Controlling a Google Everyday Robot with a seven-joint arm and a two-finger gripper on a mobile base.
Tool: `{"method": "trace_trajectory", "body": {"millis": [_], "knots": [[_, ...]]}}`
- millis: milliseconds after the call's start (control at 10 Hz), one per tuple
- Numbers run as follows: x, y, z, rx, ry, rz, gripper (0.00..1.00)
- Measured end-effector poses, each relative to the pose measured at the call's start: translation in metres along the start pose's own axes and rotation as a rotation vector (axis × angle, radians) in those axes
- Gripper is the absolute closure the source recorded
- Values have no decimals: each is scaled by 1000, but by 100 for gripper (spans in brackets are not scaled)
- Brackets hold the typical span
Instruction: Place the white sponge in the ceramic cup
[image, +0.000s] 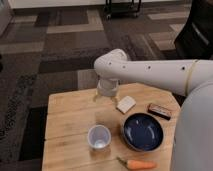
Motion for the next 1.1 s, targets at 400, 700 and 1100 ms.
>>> {"method": "trace_trajectory", "body": {"millis": [400,700,1100], "knots": [[-11,-18,-1,-3,-19,71,35],[-17,-25,-2,1,-39,125,35],[-23,-28,-2,-5,-59,169,35]]}}
